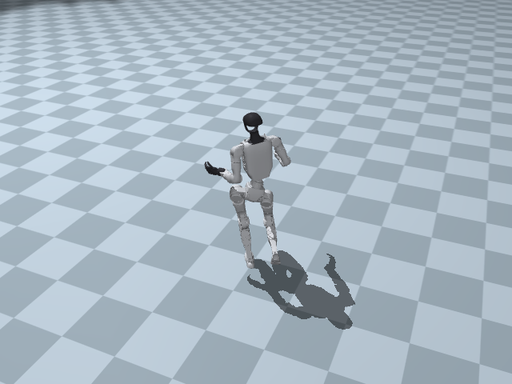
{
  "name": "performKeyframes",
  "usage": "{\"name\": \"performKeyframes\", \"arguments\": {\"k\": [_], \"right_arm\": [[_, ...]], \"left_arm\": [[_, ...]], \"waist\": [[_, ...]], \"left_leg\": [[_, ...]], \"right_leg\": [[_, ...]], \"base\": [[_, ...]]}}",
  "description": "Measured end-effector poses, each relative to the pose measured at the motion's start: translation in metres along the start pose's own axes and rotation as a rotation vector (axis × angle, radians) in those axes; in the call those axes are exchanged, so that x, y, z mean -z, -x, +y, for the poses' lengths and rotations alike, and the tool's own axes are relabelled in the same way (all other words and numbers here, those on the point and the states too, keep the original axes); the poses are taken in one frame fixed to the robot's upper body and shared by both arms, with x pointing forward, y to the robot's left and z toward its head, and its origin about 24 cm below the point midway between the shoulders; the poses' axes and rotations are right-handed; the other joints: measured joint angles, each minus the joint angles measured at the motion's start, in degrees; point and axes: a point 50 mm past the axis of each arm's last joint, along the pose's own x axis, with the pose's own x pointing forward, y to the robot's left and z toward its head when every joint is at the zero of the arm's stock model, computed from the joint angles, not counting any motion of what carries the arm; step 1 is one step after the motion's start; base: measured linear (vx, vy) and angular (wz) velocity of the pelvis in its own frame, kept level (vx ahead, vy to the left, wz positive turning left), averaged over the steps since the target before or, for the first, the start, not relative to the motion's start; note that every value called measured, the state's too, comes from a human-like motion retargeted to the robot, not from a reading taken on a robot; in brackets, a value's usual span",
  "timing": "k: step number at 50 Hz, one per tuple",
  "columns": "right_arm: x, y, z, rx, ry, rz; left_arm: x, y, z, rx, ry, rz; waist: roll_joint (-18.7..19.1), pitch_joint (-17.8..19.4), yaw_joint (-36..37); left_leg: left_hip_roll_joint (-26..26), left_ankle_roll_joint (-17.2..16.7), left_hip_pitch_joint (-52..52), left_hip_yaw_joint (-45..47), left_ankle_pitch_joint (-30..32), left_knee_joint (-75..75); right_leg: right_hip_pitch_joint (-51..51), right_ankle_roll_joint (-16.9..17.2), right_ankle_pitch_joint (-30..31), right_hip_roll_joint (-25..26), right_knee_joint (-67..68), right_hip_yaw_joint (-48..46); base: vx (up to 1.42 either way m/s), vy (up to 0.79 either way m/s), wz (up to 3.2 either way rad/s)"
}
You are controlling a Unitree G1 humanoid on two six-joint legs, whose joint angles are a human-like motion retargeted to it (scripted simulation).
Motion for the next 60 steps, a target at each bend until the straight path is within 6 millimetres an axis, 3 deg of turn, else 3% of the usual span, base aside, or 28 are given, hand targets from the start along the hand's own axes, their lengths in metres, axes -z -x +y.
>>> {"name": "performKeyframes", "arguments": {"k": [5,8,10,12,13,14,17,20,25,30,34,39,42,44,47,50,55,57,60], "right_arm": [[-0.052,0.003,0.019,-0.168,-0.076,-0.263],[-0.060,0.006,0.018,-0.155,-0.128,-0.303],[-0.054,0.010,0.016,-0.121,-0.145,-0.271],[-0.039,0.011,0.015,-0.079,-0.147,-0.203],[-0.031,0.007,0.015,-0.058,-0.144,-0.170],[-0.021,0.009,0.016,-0.055,-0.131,-0.126],[0.010,0.010,0.012,-0.088,-0.078,-0.003],[0.027,0.015,0.004,-0.167,-0.030,0.073],[0.014,0.016,-0.013,-0.278,-0.022,0.059],[-0.012,0.010,-0.030,-0.205,-0.085,-0.029],[-0.033,0.004,-0.042,-0.036,-0.211,-0.122],[-0.056,-0.001,-0.048,0.157,-0.398,-0.218],[-0.063,0.000,-0.039,0.184,-0.511,-0.227],[-0.064,0.003,-0.026,0.159,-0.578,-0.202],[-0.062,0.008,-0.012,0.109,-0.615,-0.168],[-0.056,0.015,0.005,0.039,-0.629,-0.108],[-0.042,0.024,0.025,-0.122,-0.548,-0.018],[-0.035,0.023,0.035,-0.198,-0.500,0.014],[-0.023,0.021,0.038,-0.267,-0.416,0.057]], "left_arm": [[-0.023,-0.024,-0.010,0.051,-0.186,-0.210],[-0.020,-0.033,-0.020,0.087,-0.276,-0.250],[-0.012,-0.031,-0.024,0.110,-0.315,-0.230],[0.002,-0.026,-0.036,0.167,-0.347,-0.188],[0.011,-0.025,-0.049,0.215,-0.353,-0.161],[0.021,-0.019,-0.059,0.271,-0.359,-0.125],[0.046,0.004,-0.097,0.499,-0.334,-0.023],[0.049,0.025,-0.136,0.729,-0.262,0.002],[0.025,0.028,-0.175,0.885,-0.153,-0.074],[0.002,0.007,-0.178,0.820,-0.131,-0.172],[0.000,-0.013,-0.150,0.691,-0.149,-0.160],[0.012,-0.021,-0.077,0.451,-0.106,-0.006],[0.012,-0.012,-0.021,0.262,-0.054,0.056],[0.006,-0.002,0.015,0.133,-0.039,0.064],[0.004,0.018,0.051,-0.040,-0.021,0.064],[-0.009,0.032,0.074,-0.161,-0.033,0.012],[-0.031,0.028,0.079,-0.284,-0.048,-0.122],[-0.038,0.019,0.077,-0.319,-0.033,-0.168],[-0.036,0.005,0.069,-0.300,0.018,-0.171]], "waist": [[9.5,-11.0,-12.5],[17.1,-14.1,-14.8],[19.7,-14.3,-15.6],[23.7,-14.0,-15.8],[28.4,-13.3,-14.7],[30.7,-12.8,-14.7],[36.7,-11.0,-14.9],[41.6,-9.0,-16.1],[46.8,-6.4,-21.5],[44.7,-9.4,-26.1],[38.2,-12.0,-25.5],[25.2,-12.0,-20.0],[14.5,-10.3,-14.7],[6.5,-8.6,-10.4],[0.1,-4.1,-1.6],[-4.7,-0.4,8.3],[-6.1,0.6,14.7],[-3.1,-1.4,11.2],[2.1,-4.9,3.2]], "left_leg": [[11.4,-6.3,-1.5,-2.7,7.3,-2.4],[20.2,-8.5,-8.2,-5.9,5.1,9.8],[23.1,-8.8,-12.5,-7.7,2.1,20.4],[30.4,-8.7,-17.0,-8.7,0.2,33.2],[38.5,-8.7,-19.5,-10.2,-0.3,40.0],[42.9,-8.3,-21.2,-10.9,-0.6,44.6],[49.9,-8.7,-22.6,-15.4,-3.0,49.7],[52.5,-10.1,-18.8,-19.7,-7.6,45.2],[52.8,-11.7,-9.8,-23.3,-13.3,28.9],[46.9,-10.7,-7.1,-18.2,-13.3,14.0],[39.2,-10.0,-4.3,-12.7,-10.7,5.4],[27.6,-8.4,-0.5,-5.5,-8.8,-0.6],[18.5,-5.7,4.3,-0.5,-7.0,-9.0],[11.7,-3.9,10.5,2.0,-2.6,-21.7],[8.4,-3.2,13.2,5.2,-2.9,-24.4],[6.5,-2.5,18.5,7.2,-2.0,-32.2],[6.6,-2.5,24.7,7.3,2.1,-39.4],[9.9,-2.9,26.0,6.2,2.9,-37.0],[17.2,-4.3,19.3,5.4,-0.5,-15.8]], "right_leg": [[-7.6,-1.1,-2.5,10.3,-23.1,-0.1],[-5.6,-2.7,-1.6,19.6,-33.6,-1.5],[-5.1,-5.2,-6.9,23.2,-32.5,-2.3],[-3.5,-8.7,-13.4,28.3,-33.2,-4.8],[-1.0,-10.5,-13.5,34.0,-37.6,-6.7],[-0.1,-11.5,-14.5,36.9,-38.5,-7.2],[5.3,-12.6,-13.7,44.0,-45.6,-5.9],[11.1,-12.3,-10.2,48.8,-53.7,-3.3],[16.7,-10.8,-3.9,51.4,-64.4,0.9],[12.0,-9.1,-3.8,44.9,-64.3,2.0],[5.8,-8.3,-8.7,37.4,-54.7,2.7],[-3.5,-5.7,-12.1,26.3,-36.2,2.9],[-12.3,-2.2,-8.0,17.5,-22.4,3.7],[-19.1,0.5,-5.4,13.0,-15.3,6.9],[-26.0,3.1,-5.2,10.7,-10.4,9.6],[-30.3,4.3,-3.5,10.5,-11.5,12.3],[-26.4,4.0,-7.5,12.3,-19.4,16.0],[-20.1,2.2,-12.0,13.9,-24.5,14.3],[-12.1,-0.6,-15.8,17.0,-30.9,12.3]], "base": [[0.25,-0.24,0.74],[0.15,-0.34,0.03],[0.05,-0.35,-0.27],[0.09,-0.32,-0.54],[0.11,-0.28,-0.80],[0.09,-0.26,-0.68],[0.12,-0.16,-0.64],[0.13,-0.03,-0.67],[0.09,0.04,-0.32],[0.02,0.10,0.19],[0.00,0.16,0.34],[-0.03,0.22,0.21],[-0.01,0.24,-0.08],[0.01,0.19,-0.18],[0.03,0.10,-0.40],[0.13,0.00,-0.86],[0.24,-0.17,-0.59],[0.37,-0.26,-0.44],[0.34,-0.32,-0.41]]}}
